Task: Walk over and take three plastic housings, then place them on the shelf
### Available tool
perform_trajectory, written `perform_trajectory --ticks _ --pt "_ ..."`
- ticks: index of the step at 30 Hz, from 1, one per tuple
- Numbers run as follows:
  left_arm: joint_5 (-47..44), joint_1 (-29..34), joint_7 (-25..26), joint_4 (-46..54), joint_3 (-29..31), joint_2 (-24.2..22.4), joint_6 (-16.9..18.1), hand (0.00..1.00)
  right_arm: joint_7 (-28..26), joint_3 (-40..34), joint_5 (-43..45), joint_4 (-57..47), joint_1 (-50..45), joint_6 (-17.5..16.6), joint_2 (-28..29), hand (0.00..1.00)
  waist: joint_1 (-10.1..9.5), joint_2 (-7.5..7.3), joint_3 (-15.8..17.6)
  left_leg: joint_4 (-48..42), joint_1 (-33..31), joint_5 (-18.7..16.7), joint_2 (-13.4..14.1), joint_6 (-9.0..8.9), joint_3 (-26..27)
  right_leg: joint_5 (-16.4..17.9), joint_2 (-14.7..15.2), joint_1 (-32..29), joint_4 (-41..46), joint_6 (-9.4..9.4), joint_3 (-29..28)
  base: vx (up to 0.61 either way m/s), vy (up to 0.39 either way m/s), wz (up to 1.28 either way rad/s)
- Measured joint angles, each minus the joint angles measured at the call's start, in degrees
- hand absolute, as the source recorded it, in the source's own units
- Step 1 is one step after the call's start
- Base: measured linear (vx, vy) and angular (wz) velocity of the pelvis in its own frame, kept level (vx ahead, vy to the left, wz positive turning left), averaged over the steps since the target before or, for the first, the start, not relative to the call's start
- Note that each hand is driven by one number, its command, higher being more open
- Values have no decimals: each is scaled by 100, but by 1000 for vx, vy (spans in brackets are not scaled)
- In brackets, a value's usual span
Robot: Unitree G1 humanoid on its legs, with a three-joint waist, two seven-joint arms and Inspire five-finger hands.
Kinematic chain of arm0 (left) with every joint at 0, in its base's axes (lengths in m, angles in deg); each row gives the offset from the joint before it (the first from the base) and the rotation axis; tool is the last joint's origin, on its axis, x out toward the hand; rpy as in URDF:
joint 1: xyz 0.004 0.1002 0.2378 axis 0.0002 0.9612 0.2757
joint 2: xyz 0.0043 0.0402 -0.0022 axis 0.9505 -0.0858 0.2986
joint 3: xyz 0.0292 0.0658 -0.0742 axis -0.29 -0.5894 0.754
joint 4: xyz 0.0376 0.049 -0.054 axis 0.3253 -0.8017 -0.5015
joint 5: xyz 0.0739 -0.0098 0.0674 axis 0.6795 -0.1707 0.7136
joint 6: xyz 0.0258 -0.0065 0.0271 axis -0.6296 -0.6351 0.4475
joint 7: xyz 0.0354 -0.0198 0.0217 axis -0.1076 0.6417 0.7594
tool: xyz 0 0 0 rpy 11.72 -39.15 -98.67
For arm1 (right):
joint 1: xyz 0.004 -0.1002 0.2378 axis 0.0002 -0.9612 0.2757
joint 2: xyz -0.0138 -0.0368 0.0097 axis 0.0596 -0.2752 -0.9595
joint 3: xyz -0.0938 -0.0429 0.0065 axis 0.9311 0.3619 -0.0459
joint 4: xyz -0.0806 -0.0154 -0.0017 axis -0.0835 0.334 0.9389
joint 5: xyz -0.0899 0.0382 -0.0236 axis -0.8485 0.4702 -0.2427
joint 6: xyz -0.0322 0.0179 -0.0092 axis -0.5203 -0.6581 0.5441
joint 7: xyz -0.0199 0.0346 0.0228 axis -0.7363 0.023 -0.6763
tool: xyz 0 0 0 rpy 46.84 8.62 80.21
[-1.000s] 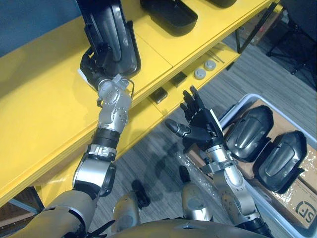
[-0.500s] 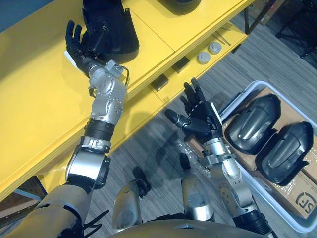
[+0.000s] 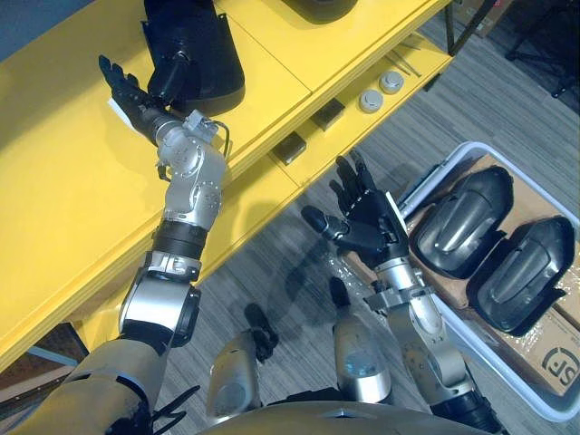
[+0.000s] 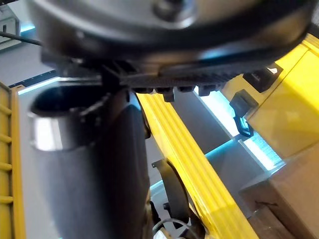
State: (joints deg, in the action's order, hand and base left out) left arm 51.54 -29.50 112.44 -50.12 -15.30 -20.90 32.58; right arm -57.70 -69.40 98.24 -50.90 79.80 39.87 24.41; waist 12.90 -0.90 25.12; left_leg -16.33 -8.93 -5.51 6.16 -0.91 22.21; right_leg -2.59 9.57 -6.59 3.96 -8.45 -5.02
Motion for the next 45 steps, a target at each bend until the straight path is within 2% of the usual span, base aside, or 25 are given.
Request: perform_trajectory --ticks 1,3,6,11,13,14,18,19,21,26,30,32,35,36,37,38,39,40,41,42,43,44,45 --pt "122 51 50 39 58 0 -77 100 -6 14 -12 -57 -60 0 0 100 5 2 -1 36 45 6 1 -10 24 1 -5 14 -6 1 -15 10 -8 -19" --pt "562 142 192 93 342 6 -566 100 -90 51 -57 -239 -265 -4 -12 100 10 5 -6 177 232 48 14 -49 105 11 -40 99 -14 18 -53 17 -13 -18" --pt "767 250 198 222 711 80 -924 100 -201 65 -95 -334 -306 -24 -64 100 8 34 -73 339 382 122 33 -86 113 24 -90 179 -17 39 -22 20 -29 -5" --pt "1013 975 -323 919 911 255 -967 100 -140 -144 -370 -330 -303 -49 -105 100 -17 91 -397 711 593 310 -14 -133 -66 48 -109 372 -63 80 324 26 -33 17" --pt "1389 1962 -738 1839 928 206 -759 100 88 -324 -656 -327 -363 -85 -99 100 -63 152 -782 906 679 378 -57 -154 -195 57 -96 519 -190 93 505 69 -24 32" --pt "1411 2212 -857 2085 928 153 -651 100 152 -389 -712 -326 -377 -103 -101 100 -101 162 -834 943 745 382 -67 -159 -219 57 -90 593 -223 92 548 72 -10 24" --pt "1399 3922 -1685 3739 883 -573 53 100 652 -854 -942 -276 -425 -236 -91 100 -421 283 -1220 996 876 390 -159 -149 -529 118 -17 957 -330 109 981 26 3 36" --pt "1399 4178 -1830 3964 848 -658 93 100 706 -898 -940 -259 -426 -243 -83 100 -480 286 -1264 998 885 391 -179 -146 -570 145 6 975 -334 103 1046 -31 7 42" --pt "1388 5136 -2410 4560 685 -873 276 100 824 -1088 -914 -99 -430 -252 50 100 -646 289 -1428 1117 960 454 -244 -151 -773 226 48 1122 -332 124 1281 -39 -9 43" --pt "1073 6501 -3359 4872 815 -1216 528 100 530 -1238 -661 27 -761 -237 272 100 -949 229 -1678 1549 1018 746 -296 -210 -1063 302 41 1191 -337 203 1649 -37 -31 36" --pt "876 7309 -3945 4871 922 -1456 690 100 334 -1427 -413 77 -1158 -189 406 100 -1028 95 -1798 1889 1071 1000 -336 -212 -1276 307 27 1283 -407 211 1946 -20 -28 35" --pt "731 7338 -4110 4871 946 -1483 801 100 330 -1538 -236 157 -1202 -190 437 100 -1110 73 -1810 2014 1117 1080 -349 -215 -1304 305 30 1292 -402 209 1982 -11 0 14" --pt "707 7213 -4149 4873 992 -1494 1111 100 511 -1596 -27 278 -1176 -194 499 100 -1132 51 -1838 2107 1150 1143 -391 -196 -1336 376 97 1256 -279 193 2040 -27 23 10" --pt "655 7069 -4180 4874 989 -1497 1171 100 653 -1629 -19 283 -1153 -199 540 100 -1121 31 -1827 2079 1141 1112 -454 -138 -1363 550 224 1122 47 212 2048 -25 80 19" --pt "571 6875 -4232 4874 979 -1494 1176 100 824 -1672 -34 304 -1133 -208 618 100 -1092 -84 -1756 1882 1121 971 -583 -85 -1398 811 449 996 533 225 2072 -20 92 22" --pt "509 6779 -4252 4874 956 -1501 1180 100 901 -1697 -40 328 -1137 -220 651 100 -1057 -114 -1716 1706 1112 842 -634 -43 -1412 897 544 968 842 223 2059 4 45 10" --pt "493 6659 -4233 4857 951 -1545 1211 100 1011 -1708 -50 421 -1087 -229 672 100 -1016 -88 -1594 1360 1053 664 -603 21 -1454 974 656 628 1899 465 1979 -40 47 -2" --pt "487 6636 -4223 4852 941 -1545 1211 100 1063 -1697 -51 445 -1111 -228 707 100 -992 -68 -1573 1230 1039 589 -578 36 -1465 873 697 391 2421 608 1881 -44 52 4" --pt "489 6605 -4214 4872 908 -1488 1210 100 1140 -1700 -55 454 -1241 -234 854 100 -928 -58 -1548 1150 1073 529 -548 82 -1536 591 724 84 3052 763 1701 -29 80 12" --pt "490 6592 -4155 4929 903 -1425 1218 100 1144 -1706 -57 461 -1318 -233 1020 100 -898 -35 -1478 1184 1120 522 -506 116 -1558 560 719 -66 3262 807 1562 25 36 13" --pt "490 6592 -4121 4930 905 -1399 1223 100 1138 -1705 -57 460 -1338 -233 1085 100 -880 -49 -1477 1197 1119 524 -482 125 -1568 661 685 -57 3158 802 1530 42 2 -1" --pt "483 6596 -4058 4929 920 -1399 1222 100 1074 -1707 -57 457 -1329 -246 1155 100 -884 -60 -1475 1223 1092 528 -423 131 -1570 879 544 -49 2749 714 1431 0 0 0" --pt "477 6597 -4011 4928 934 -1399 1222 100 915 -1723 -58 448 -1321 -274 1159 100 -895 -50 -1469 1216 979 529 -354 131 -1584 915 404 -41 2214 701 1344 20 -32 0"
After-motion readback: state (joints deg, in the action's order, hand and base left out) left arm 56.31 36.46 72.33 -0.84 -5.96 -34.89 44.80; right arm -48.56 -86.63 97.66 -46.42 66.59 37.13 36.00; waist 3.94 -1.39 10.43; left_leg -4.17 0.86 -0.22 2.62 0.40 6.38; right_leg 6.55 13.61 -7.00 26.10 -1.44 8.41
